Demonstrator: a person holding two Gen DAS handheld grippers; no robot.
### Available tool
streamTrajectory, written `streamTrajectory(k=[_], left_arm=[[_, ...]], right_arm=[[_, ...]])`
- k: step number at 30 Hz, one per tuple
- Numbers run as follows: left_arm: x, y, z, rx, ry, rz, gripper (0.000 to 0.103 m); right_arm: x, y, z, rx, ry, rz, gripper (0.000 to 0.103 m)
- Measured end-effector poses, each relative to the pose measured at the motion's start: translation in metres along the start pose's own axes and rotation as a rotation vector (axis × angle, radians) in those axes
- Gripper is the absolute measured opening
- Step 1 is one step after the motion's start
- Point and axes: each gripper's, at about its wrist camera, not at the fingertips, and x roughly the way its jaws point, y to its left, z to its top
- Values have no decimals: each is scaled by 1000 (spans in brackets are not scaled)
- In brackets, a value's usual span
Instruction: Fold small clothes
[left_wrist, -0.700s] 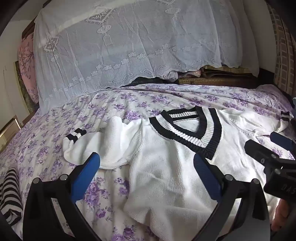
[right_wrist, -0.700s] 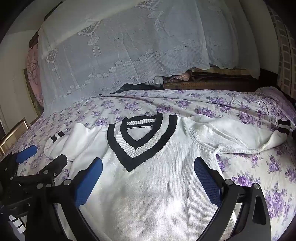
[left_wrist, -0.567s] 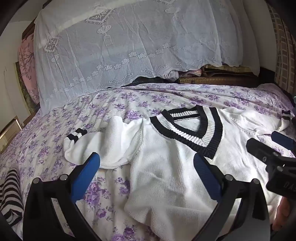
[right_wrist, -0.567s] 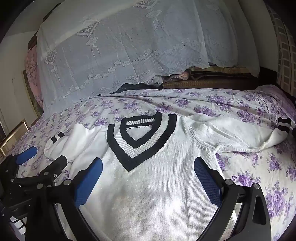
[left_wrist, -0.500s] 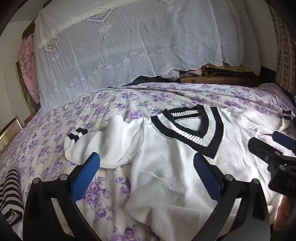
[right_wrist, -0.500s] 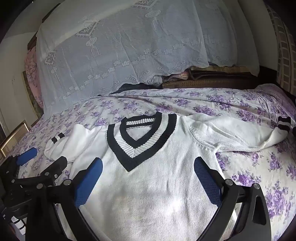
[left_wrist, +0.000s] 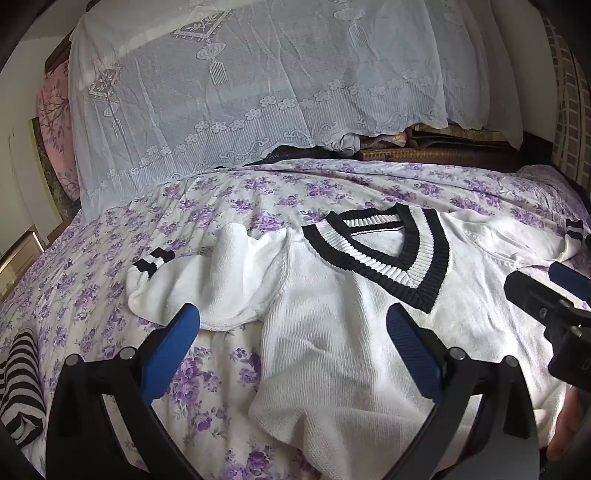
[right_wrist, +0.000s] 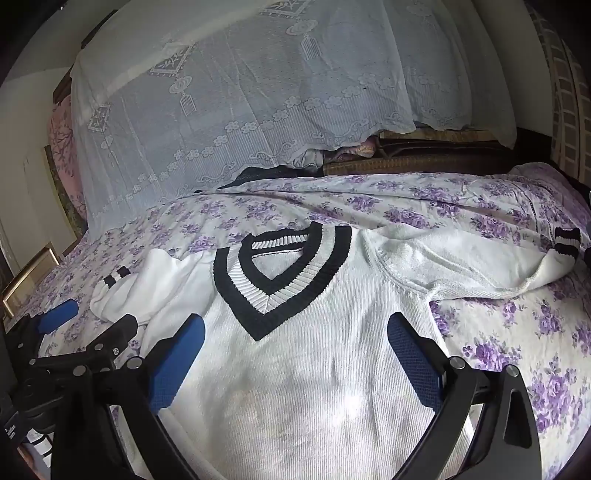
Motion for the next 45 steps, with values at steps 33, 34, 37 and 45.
streamTrajectory(k=[33, 34, 37, 45], left_arm=[[2, 2, -4, -6, 10, -1, 99], [2, 1, -3, -5, 11, -1, 99], [2, 2, -4, -3, 10, -2, 99], [3, 1, -4, -3, 13, -1, 99]], right_arm=[[-2, -3, -3, 10, -2, 0, 99], [-2, -3, -2, 10, -2, 1, 99], [-2, -3, -2, 10, 0, 1, 99], [-3, -5, -5, 16, 1, 2, 99]])
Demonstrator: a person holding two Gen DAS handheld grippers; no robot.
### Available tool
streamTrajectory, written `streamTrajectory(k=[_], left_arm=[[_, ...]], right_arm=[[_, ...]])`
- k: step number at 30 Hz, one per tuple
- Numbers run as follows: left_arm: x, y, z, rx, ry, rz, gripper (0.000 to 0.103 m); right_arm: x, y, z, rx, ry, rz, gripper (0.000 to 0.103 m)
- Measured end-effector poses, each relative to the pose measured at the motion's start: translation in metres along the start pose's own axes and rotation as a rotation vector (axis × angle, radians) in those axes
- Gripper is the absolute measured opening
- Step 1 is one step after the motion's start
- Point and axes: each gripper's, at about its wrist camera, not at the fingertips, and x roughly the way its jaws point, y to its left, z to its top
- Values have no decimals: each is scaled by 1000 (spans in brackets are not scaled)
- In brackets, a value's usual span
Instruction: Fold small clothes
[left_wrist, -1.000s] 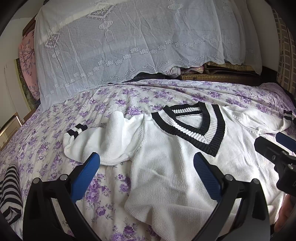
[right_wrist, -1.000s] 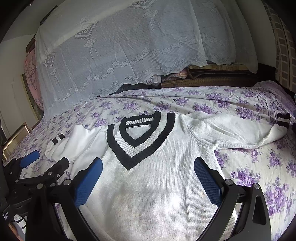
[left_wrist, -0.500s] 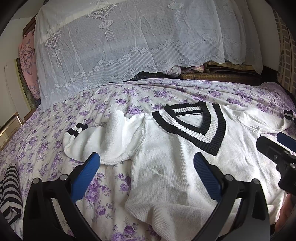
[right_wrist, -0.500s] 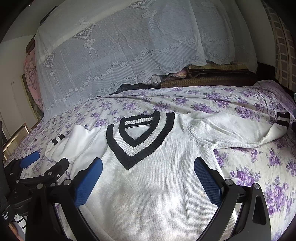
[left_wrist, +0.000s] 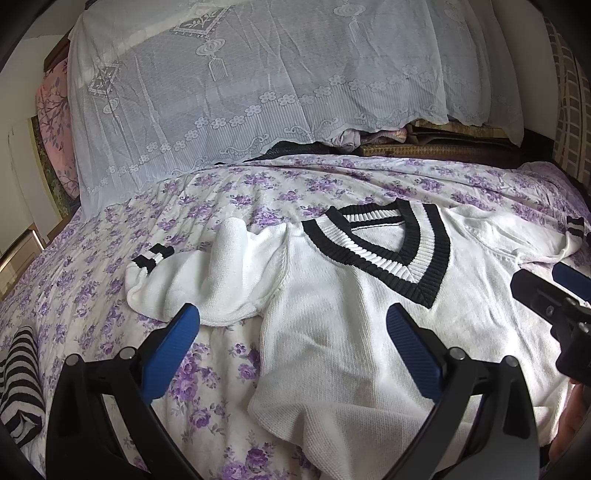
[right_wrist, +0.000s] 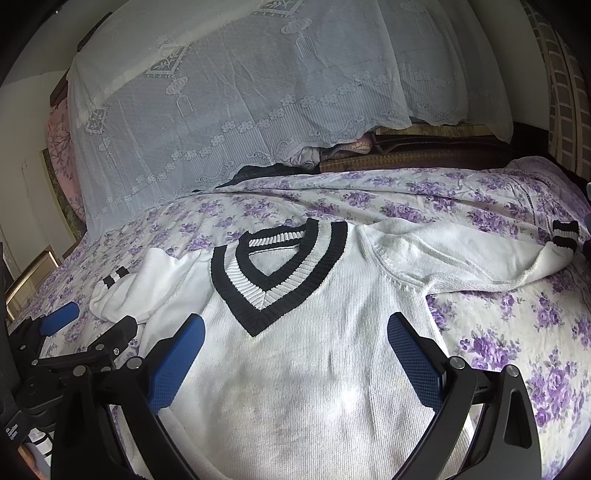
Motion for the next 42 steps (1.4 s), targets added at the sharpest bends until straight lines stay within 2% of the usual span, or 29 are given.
streamTrajectory(k=[42], left_arm=[[1, -2, -2, 7, -2, 7, 99]], right_arm=[[1, -2, 0, 8, 3, 1, 99]])
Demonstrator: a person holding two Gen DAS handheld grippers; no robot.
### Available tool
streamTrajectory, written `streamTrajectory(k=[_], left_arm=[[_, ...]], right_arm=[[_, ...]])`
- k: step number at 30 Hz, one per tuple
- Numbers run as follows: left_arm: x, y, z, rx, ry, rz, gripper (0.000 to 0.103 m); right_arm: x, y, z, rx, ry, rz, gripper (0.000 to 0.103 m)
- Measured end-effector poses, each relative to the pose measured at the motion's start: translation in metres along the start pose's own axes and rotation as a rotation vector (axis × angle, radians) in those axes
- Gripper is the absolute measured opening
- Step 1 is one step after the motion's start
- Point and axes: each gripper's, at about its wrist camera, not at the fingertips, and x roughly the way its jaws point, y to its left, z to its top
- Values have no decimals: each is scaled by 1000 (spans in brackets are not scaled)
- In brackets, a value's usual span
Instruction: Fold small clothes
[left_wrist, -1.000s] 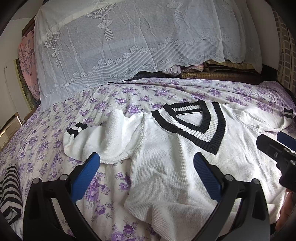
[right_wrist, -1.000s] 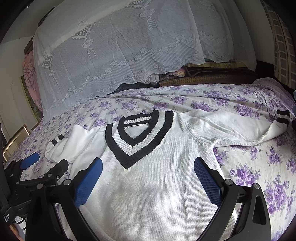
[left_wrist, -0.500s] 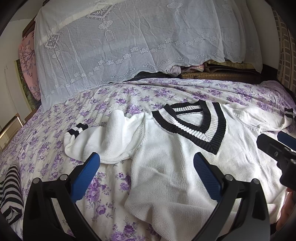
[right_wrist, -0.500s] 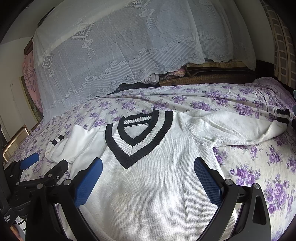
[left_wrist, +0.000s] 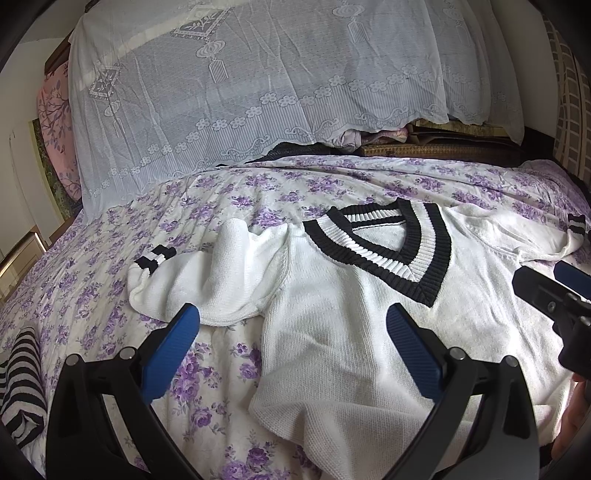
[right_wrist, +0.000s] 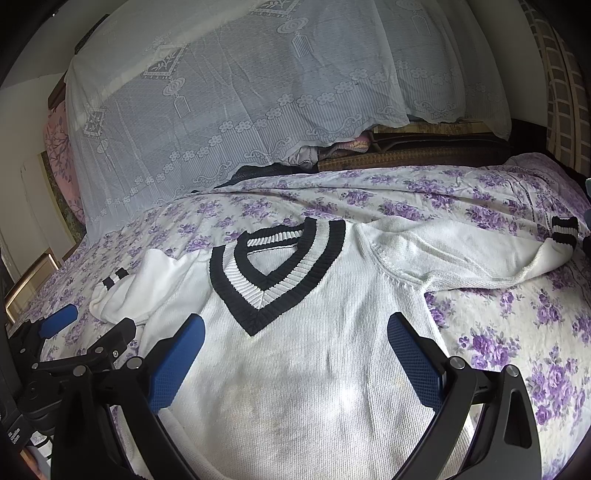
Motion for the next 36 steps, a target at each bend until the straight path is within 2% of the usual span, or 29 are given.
streamTrajectory(k=[12, 21, 25, 29, 31, 34, 36], left_arm=[[1, 1, -2, -2, 2, 0, 99], [7, 6, -2, -17, 31, -5, 99], [20, 17, 0, -60, 83, -26, 99], [48, 37, 2, -89, 181, -53, 99], [59, 45, 3, -63, 196, -20, 99], [80, 60, 3, 4, 182, 171, 99], [93, 74, 4, -7, 216, 199, 99]], right_arm=[[0, -3, 0, 7, -2, -2, 99], [-5, -27, 6, 96, -23, -16, 99], [-6, -49, 13, 155, -35, -52, 99], [-8, -90, 17, 259, -44, -108, 99], [-10, -118, 16, 341, -43, -122, 99], [-9, -166, 13, 484, -39, -120, 99], [-6, -193, 8, 570, -29, -123, 99]])
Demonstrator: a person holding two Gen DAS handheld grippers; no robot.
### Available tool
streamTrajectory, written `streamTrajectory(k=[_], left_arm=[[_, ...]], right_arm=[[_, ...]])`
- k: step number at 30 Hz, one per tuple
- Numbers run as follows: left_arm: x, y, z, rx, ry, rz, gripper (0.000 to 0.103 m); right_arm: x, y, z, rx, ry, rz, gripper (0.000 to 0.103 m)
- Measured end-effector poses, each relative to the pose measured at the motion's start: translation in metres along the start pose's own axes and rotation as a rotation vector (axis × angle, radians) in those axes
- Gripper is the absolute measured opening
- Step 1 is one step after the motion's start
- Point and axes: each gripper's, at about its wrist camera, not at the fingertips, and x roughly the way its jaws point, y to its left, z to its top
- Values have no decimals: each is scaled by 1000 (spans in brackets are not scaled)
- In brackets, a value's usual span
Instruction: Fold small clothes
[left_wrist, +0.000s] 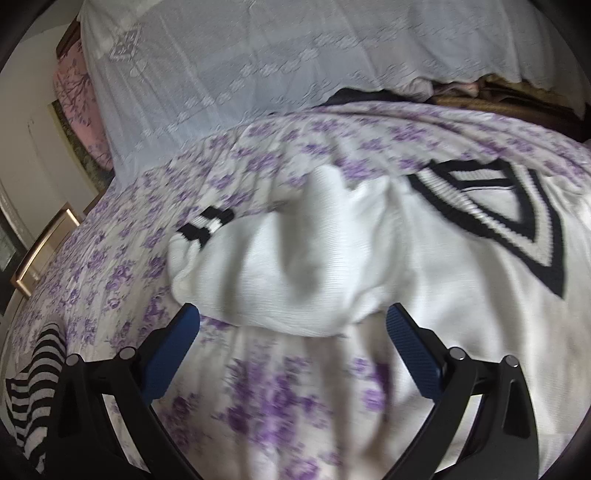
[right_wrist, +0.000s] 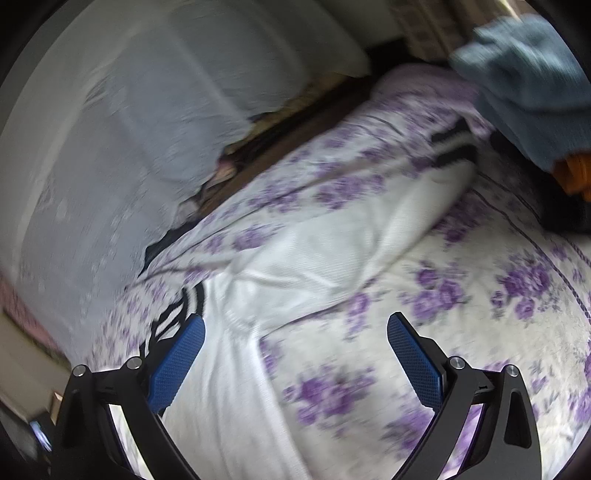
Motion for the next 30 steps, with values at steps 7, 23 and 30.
streamTrajectory(k=[7, 23, 30], left_arm=[[35, 52, 11, -98, 108, -40, 99], [67, 106, 9, -274, 210, -222, 99], [49, 127, 5, -258, 144, -128, 99]], right_arm=[[21, -54, 28, 162, 24, -59, 99], [20, -100, 50, 12, -62, -435, 66], [-22, -73, 28, -167, -163, -441, 67]])
